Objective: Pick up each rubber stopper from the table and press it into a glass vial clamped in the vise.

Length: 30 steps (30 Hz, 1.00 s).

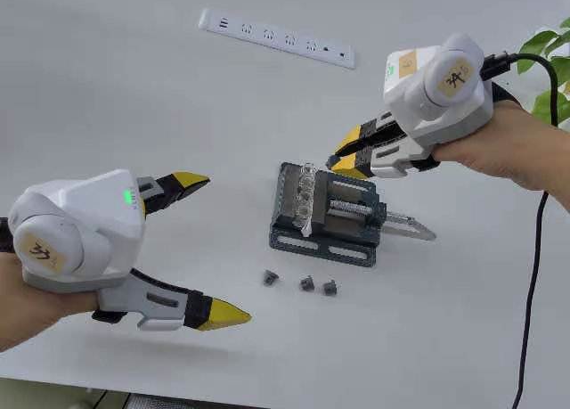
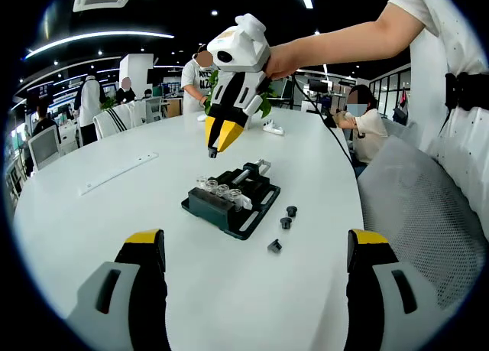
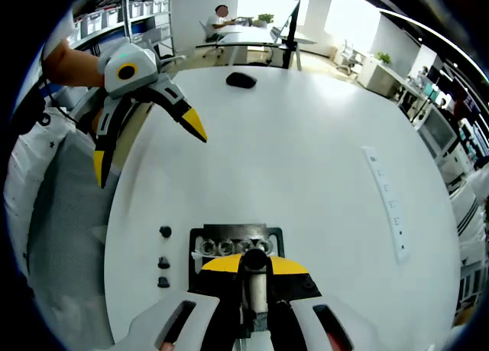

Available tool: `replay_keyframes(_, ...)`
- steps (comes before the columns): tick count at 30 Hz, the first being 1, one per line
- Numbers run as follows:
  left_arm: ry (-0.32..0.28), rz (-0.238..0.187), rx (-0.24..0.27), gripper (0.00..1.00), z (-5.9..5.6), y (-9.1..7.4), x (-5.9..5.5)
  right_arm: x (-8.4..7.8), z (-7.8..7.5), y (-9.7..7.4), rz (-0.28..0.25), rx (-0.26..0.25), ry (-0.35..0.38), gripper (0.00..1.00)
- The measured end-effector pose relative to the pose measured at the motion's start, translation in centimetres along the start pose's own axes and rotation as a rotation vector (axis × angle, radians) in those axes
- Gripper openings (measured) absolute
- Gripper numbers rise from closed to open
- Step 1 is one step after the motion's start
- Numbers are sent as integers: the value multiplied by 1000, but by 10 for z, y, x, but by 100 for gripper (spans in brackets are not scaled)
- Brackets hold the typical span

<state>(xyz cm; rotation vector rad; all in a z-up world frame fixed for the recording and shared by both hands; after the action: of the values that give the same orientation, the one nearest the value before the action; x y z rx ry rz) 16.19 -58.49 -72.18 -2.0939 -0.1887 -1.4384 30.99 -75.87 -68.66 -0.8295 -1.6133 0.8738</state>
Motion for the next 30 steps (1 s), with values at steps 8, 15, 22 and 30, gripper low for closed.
replay_keyframes(8, -7, -3, -4, 99, 2, 4, -3, -1, -8, 14, 14, 27, 4, 7)
replay_keyframes(15, -13, -9, -12, 99, 3, 6, -4, 0, -8, 23, 20, 48, 11, 7)
replay_keyframes(22, -18, -6, -14, 99, 3, 8, -5, 1, -7, 26, 29, 66, 7, 7)
replay_keyframes(30, -26, -10, -16, 99, 3, 10, -6, -3, -9, 31, 44, 82, 8, 7)
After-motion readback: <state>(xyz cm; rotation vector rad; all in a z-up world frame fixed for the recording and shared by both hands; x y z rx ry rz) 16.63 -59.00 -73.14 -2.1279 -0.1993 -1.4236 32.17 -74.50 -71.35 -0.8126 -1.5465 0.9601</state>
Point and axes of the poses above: the centre of the closed fingertips' face, and the gripper's own axes: y roughly forward along the fingers, z roughly to its left, x roughly out of its top, the point moved 7 cm from there along -y, roughly backward along the fingers, and after that the axes turned 11 degrees about -y, right-handed, at the moved point
